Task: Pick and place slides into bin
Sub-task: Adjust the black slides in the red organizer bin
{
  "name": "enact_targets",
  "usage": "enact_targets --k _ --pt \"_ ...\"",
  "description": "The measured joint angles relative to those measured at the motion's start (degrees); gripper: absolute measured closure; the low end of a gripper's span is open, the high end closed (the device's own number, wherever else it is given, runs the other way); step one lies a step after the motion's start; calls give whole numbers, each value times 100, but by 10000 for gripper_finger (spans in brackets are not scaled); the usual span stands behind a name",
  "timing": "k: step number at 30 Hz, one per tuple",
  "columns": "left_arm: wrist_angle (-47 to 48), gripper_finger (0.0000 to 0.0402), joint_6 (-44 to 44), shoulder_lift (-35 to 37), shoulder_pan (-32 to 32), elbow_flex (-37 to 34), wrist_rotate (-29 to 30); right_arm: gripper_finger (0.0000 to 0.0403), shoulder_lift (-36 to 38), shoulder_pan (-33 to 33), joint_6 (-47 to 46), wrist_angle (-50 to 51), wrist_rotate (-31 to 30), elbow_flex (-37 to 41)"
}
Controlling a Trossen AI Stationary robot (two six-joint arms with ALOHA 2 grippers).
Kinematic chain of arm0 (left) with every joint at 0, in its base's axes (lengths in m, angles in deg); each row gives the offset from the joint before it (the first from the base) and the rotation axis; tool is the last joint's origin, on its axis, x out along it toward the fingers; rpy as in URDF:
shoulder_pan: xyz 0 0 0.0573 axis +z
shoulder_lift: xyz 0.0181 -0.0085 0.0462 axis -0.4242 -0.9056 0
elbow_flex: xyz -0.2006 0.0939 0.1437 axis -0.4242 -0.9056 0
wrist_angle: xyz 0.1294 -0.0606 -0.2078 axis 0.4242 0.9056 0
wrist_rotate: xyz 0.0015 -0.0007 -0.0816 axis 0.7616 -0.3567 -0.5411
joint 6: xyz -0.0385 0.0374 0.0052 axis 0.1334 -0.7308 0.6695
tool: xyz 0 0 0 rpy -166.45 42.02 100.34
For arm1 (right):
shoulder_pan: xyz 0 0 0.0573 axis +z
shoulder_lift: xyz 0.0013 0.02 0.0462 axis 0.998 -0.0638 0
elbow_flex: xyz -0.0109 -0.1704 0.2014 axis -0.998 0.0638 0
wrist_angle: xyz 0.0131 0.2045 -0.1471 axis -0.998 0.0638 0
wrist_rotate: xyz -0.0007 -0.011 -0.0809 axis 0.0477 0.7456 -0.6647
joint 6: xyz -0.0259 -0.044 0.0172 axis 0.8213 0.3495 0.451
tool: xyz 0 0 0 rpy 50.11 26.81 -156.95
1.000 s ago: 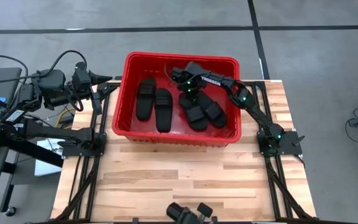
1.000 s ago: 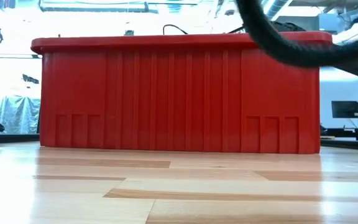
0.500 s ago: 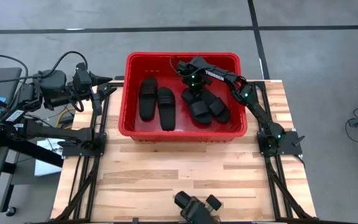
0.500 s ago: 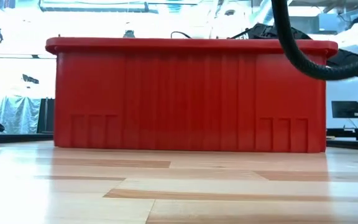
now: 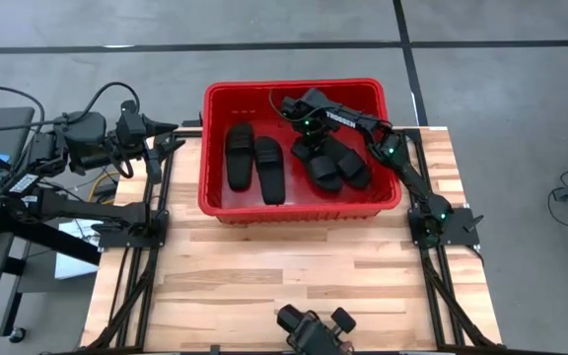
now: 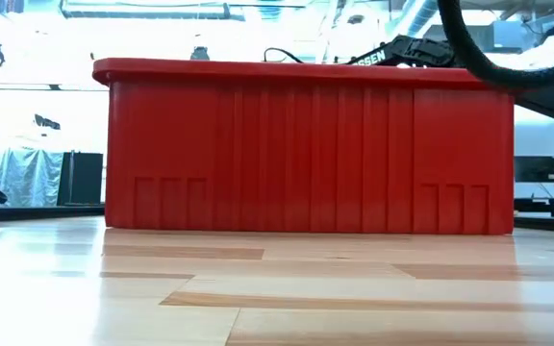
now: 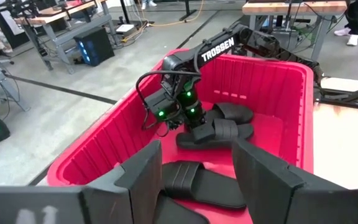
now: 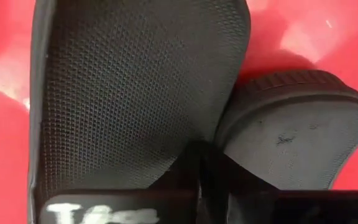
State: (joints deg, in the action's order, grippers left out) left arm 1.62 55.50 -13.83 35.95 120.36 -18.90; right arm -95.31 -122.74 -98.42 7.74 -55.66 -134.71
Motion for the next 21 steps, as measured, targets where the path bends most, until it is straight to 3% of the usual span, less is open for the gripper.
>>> enact_targets --k 8,16,21 --pt "140 214 0 -2 -2 0 0 403 364 -30 -173 -129 -486 6" --pt "164 214 0 -2 -2 0 0 403 409 -146 -220 -26 -402 7" --pt "164 214 0 0 0 0 0 403 409 78 22 -410 143 7"
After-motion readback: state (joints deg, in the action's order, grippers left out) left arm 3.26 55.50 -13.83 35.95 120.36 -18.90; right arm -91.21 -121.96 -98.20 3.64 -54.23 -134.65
